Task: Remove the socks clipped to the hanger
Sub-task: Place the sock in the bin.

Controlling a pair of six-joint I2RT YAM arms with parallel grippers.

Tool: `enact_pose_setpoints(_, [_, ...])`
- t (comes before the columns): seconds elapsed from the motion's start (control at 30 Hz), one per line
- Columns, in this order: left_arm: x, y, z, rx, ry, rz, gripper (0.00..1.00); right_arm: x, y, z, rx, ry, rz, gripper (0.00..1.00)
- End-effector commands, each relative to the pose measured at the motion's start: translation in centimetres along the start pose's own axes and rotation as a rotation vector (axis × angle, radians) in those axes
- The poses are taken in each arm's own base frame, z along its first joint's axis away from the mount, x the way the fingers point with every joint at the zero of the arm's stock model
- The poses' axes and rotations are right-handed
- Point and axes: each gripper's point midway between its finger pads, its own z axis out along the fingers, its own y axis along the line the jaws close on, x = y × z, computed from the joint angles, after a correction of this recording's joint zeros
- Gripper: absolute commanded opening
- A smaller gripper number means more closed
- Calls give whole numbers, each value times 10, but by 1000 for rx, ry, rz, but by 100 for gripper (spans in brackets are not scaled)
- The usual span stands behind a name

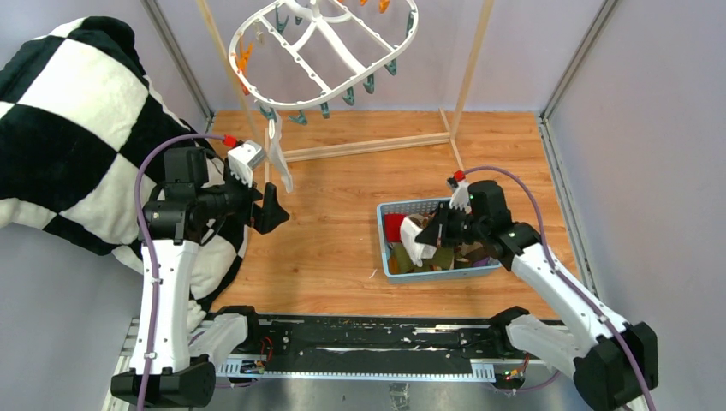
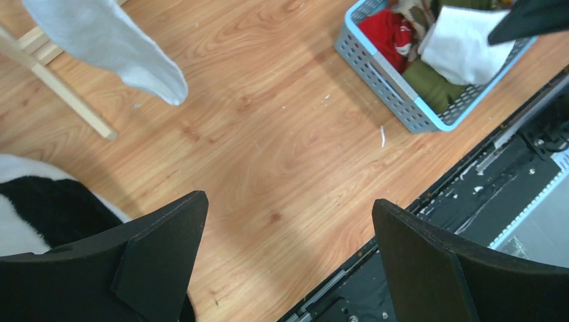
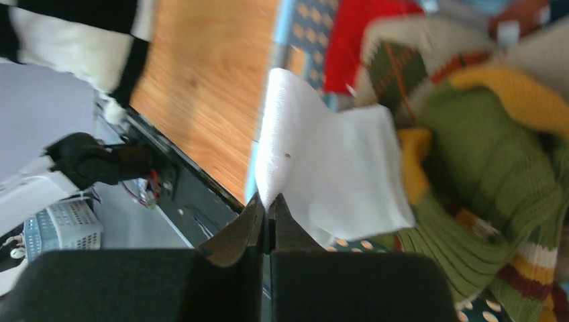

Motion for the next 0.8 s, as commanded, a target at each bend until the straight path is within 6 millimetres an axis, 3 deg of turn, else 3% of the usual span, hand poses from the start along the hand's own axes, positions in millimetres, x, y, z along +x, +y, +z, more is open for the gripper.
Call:
enact_pose_setpoints(0.0, [-3, 22, -6, -109, 15, 1, 100, 43, -52, 12, 185, 155, 88, 0])
enact_pose_setpoints(0.07, [-4, 27, -9, -132, 9, -7, 100, 47, -79, 7, 370, 196, 47, 0])
enact_pose_setpoints(0.13, [-3, 31, -11, -149, 8, -14, 100, 35, -84, 0, 502, 178, -40, 8])
enact_pose_setpoints(0.27, [-5, 38, -15, -184, 4, -18, 100, 3, -51, -9, 475, 70, -136, 38])
enact_pose_setpoints(0.37, [-6, 40, -16, -186, -1, -35, 100, -19, -31, -17, 430, 0, -159, 46])
enact_pose_setpoints(0.5, [-7, 42, -15, -187, 1, -40, 100, -16, -12, -10, 327, 22, -130, 47])
enact_pose_setpoints(0.63, [-7, 45, -16, -195, -1, -47, 100, 11, -4, 13, 199, 112, -51, 34])
enact_pose_setpoints(0.73, [-6, 47, -18, -211, 2, -54, 100, 41, -17, 32, 157, 190, 38, 24])
enact_pose_setpoints(0.77, [-5, 50, -18, -222, 7, -64, 100, 57, -32, 37, 186, 223, 61, 22])
